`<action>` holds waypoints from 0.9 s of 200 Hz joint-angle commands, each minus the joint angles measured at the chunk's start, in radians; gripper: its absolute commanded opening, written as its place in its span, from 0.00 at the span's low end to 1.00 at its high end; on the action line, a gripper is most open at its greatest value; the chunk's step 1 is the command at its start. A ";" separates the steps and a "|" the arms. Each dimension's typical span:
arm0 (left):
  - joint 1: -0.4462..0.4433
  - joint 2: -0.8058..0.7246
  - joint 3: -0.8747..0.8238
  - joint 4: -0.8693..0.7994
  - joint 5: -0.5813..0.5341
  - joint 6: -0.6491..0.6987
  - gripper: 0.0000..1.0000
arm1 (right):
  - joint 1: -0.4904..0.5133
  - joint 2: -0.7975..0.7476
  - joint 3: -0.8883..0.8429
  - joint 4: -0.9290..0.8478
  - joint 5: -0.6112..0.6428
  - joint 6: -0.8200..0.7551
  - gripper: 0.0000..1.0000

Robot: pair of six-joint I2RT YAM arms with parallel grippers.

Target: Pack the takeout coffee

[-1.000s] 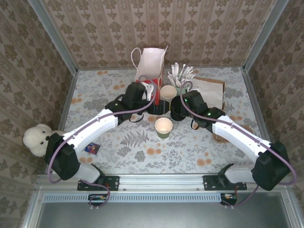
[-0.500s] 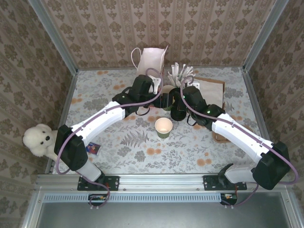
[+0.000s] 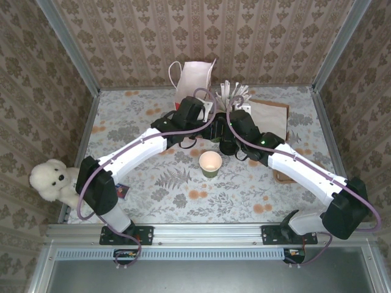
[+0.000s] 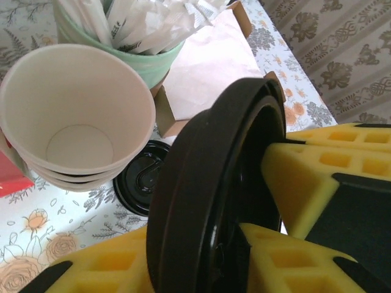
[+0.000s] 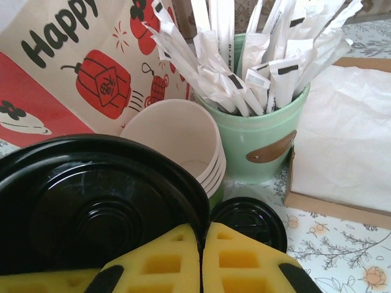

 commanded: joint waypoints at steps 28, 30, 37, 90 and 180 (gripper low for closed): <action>-0.008 0.030 0.065 -0.060 -0.013 0.020 0.00 | 0.007 -0.013 0.017 0.049 -0.091 -0.020 0.14; -0.008 0.031 0.064 -0.058 -0.012 0.019 0.00 | 0.007 -0.015 0.016 0.053 -0.096 -0.024 0.15; -0.008 0.030 0.065 -0.059 -0.012 0.021 0.00 | 0.007 -0.026 0.012 0.061 -0.118 -0.042 0.22; 0.005 -0.030 0.036 -0.051 -0.024 0.224 0.00 | -0.133 -0.173 -0.032 0.022 -0.512 -0.233 0.85; 0.103 -0.182 -0.036 -0.018 0.343 0.704 0.00 | -0.169 -0.277 -0.027 -0.029 -0.819 -0.586 0.94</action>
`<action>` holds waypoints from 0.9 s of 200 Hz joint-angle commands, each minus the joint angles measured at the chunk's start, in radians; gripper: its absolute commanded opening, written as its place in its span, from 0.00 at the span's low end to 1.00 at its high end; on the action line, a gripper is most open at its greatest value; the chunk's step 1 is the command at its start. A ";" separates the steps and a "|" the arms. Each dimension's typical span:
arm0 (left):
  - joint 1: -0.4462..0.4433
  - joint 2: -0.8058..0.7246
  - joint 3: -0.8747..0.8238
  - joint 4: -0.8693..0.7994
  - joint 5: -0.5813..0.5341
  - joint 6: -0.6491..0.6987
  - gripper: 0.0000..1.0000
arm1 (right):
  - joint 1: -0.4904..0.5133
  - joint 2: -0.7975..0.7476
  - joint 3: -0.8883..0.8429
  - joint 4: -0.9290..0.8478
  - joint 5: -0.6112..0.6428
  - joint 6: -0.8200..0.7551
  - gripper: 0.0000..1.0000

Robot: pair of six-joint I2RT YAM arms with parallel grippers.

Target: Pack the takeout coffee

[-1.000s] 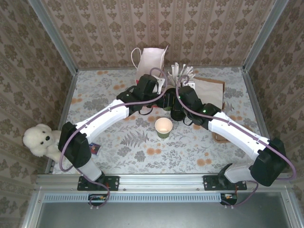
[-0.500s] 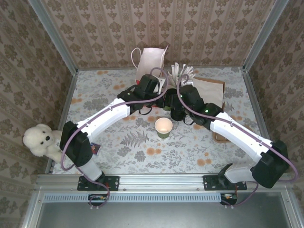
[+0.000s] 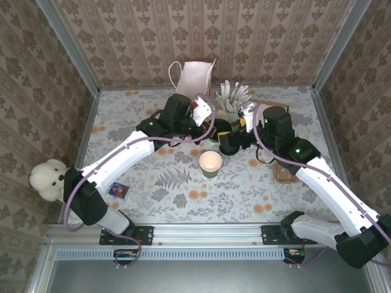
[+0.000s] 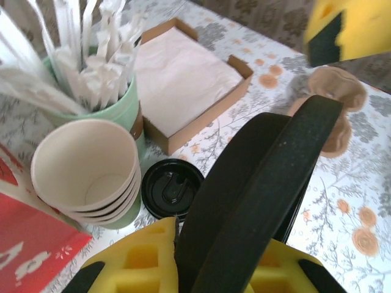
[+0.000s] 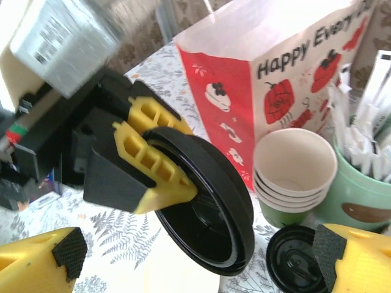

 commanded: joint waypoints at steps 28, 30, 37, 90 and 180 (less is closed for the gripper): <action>0.061 -0.039 0.046 -0.041 0.250 0.221 0.00 | 0.005 0.040 0.068 -0.019 -0.162 -0.141 0.76; 0.062 -0.038 0.050 -0.047 0.253 0.225 0.00 | 0.005 0.044 0.072 -0.017 -0.166 -0.144 0.75; 0.063 -0.036 0.063 -0.066 0.260 0.239 0.00 | 0.005 0.052 0.081 -0.008 -0.176 -0.147 0.70; 0.071 -0.061 0.097 -0.116 0.320 0.305 0.03 | 0.010 0.092 0.122 0.052 -0.226 -0.136 0.54; 0.076 -0.062 0.139 -0.158 0.365 0.323 0.02 | 0.018 0.099 0.182 -0.054 -0.251 -0.257 0.23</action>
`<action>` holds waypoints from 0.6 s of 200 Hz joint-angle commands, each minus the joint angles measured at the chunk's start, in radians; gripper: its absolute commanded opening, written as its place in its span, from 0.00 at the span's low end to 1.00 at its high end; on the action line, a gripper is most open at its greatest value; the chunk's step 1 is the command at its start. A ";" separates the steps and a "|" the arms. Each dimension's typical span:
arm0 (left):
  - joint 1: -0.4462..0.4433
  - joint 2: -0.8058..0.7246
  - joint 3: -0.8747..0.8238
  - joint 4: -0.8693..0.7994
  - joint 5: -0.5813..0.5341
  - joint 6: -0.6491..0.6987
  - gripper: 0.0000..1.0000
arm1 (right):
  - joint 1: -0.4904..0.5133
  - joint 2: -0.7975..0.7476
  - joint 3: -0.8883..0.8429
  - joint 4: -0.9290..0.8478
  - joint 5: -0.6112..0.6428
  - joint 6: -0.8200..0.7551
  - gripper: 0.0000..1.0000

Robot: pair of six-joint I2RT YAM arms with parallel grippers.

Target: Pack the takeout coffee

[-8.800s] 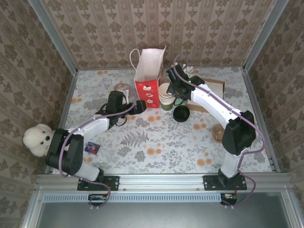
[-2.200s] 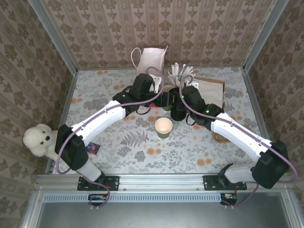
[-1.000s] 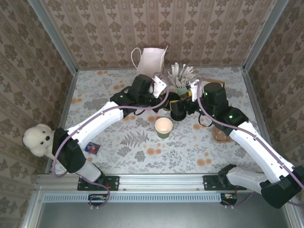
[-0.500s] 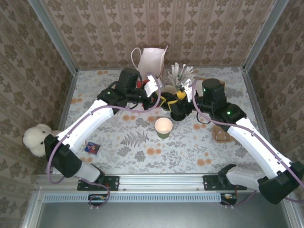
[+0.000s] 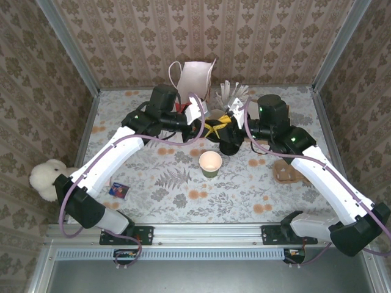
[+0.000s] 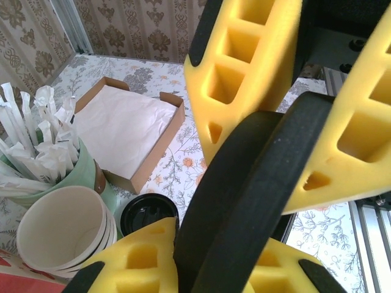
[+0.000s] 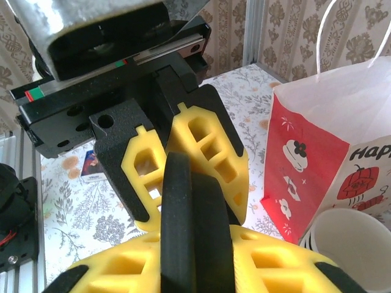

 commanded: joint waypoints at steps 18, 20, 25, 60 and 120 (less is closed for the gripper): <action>0.005 -0.034 0.035 -0.010 0.052 0.020 0.02 | 0.004 -0.021 0.025 -0.043 -0.003 -0.057 0.19; 0.006 -0.036 0.033 -0.009 0.052 0.020 0.02 | 0.004 -0.021 0.025 -0.044 0.000 -0.060 0.19; 0.004 -0.039 0.032 -0.007 0.050 0.018 0.02 | 0.004 -0.021 0.027 -0.050 0.005 -0.067 0.19; 0.004 -0.057 0.011 0.023 0.032 0.001 0.02 | 0.004 -0.023 0.038 -0.076 0.032 -0.078 0.38; 0.017 -0.078 -0.015 0.031 0.040 -0.012 0.03 | 0.008 -0.019 0.021 -0.040 0.056 -0.068 0.26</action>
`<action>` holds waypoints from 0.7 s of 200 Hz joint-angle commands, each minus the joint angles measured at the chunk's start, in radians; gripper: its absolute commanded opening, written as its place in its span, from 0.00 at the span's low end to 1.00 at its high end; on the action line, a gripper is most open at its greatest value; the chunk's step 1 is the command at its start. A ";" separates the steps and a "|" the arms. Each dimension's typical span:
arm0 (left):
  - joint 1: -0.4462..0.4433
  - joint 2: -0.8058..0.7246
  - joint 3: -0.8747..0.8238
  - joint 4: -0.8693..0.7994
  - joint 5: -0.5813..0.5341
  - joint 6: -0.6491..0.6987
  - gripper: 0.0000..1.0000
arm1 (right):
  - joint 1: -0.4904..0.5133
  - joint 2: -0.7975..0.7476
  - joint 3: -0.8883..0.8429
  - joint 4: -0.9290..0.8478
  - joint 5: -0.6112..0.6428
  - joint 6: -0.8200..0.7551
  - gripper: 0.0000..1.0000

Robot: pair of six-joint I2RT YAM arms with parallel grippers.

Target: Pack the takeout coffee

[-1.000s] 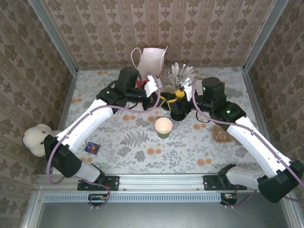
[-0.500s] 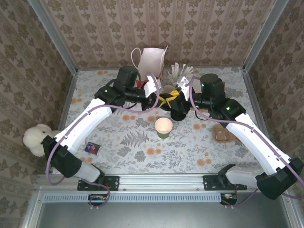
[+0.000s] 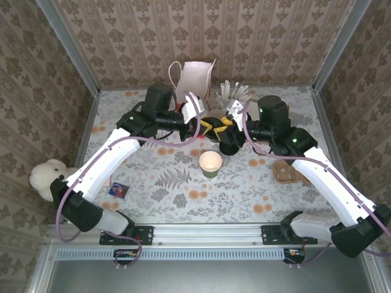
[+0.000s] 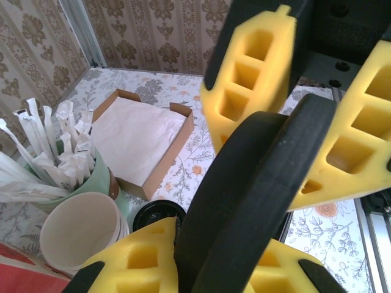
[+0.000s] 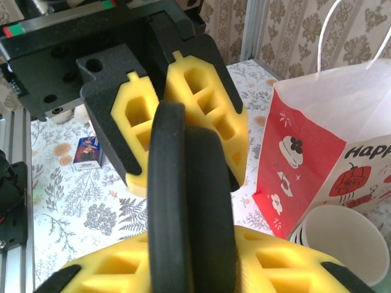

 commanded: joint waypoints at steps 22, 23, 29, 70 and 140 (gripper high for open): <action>0.004 -0.034 -0.004 -0.007 0.050 0.015 0.04 | -0.001 0.019 0.034 0.007 0.013 0.000 0.26; 0.004 -0.034 -0.003 -0.009 0.049 0.016 0.04 | -0.001 0.021 0.035 0.006 0.013 -0.001 0.25; 0.004 -0.031 0.003 -0.014 0.044 0.020 0.04 | -0.001 0.031 0.048 -0.002 0.008 -0.003 0.26; 0.004 -0.016 0.042 -0.049 0.065 0.033 0.05 | 0.007 0.030 0.032 0.056 -0.019 0.024 0.23; 0.004 -0.008 0.030 -0.045 0.089 0.022 0.06 | 0.011 0.031 0.025 0.093 -0.061 0.068 0.14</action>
